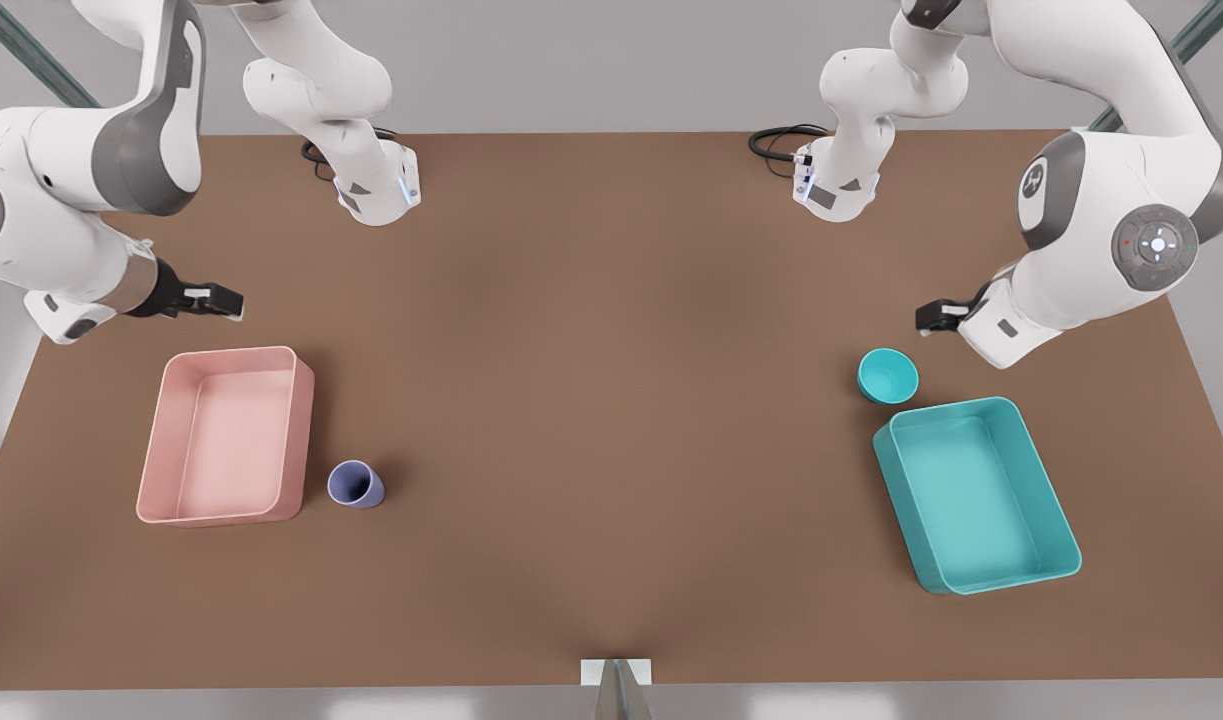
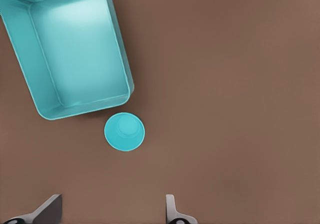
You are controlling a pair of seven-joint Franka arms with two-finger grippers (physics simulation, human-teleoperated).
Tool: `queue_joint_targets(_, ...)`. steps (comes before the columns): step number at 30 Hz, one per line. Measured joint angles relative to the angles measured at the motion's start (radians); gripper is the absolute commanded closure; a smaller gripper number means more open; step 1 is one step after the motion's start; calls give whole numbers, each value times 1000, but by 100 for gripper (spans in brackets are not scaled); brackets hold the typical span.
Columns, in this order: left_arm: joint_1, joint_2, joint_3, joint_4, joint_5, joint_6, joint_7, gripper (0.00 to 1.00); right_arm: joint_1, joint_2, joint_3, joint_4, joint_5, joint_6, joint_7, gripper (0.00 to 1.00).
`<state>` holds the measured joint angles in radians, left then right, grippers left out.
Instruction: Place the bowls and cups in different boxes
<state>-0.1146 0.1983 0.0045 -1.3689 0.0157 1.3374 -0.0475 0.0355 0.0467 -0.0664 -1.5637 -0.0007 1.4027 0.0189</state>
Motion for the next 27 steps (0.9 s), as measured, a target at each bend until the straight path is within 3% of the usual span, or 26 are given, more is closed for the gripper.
queue_joint_targets(2, 0, 1, 0, -12, 1, 8, -6, 0, 1, 6, 0, 5, 3, 4, 1, 0)
queue_joint_targets(4, -57, 6, -2, -157, 46, 59, -12, 0, 0, 68, 2, 31, 7, 12, 0, 0)
queue_joint_targets(9, -130, 50, -17, -557, 119, 399, -16, 0, 87, 330, 3, 41, 12, 157, 4, 0)
queue_joint_targets(14, -114, 94, -18, -737, 174, 676, -16, 0, 76, 473, 2, 29, 23, 384, 21, 0)
queue_joint_targets(19, -73, 132, -17, -793, 191, 842, -16, 0, 75, 524, 0, 34, 57, 514, 41, 0)
queue_joint_targets(27, -42, 163, -5, -841, 237, 939, -21, 0, 64, 593, -4, 34, 72, 583, 70, 0)
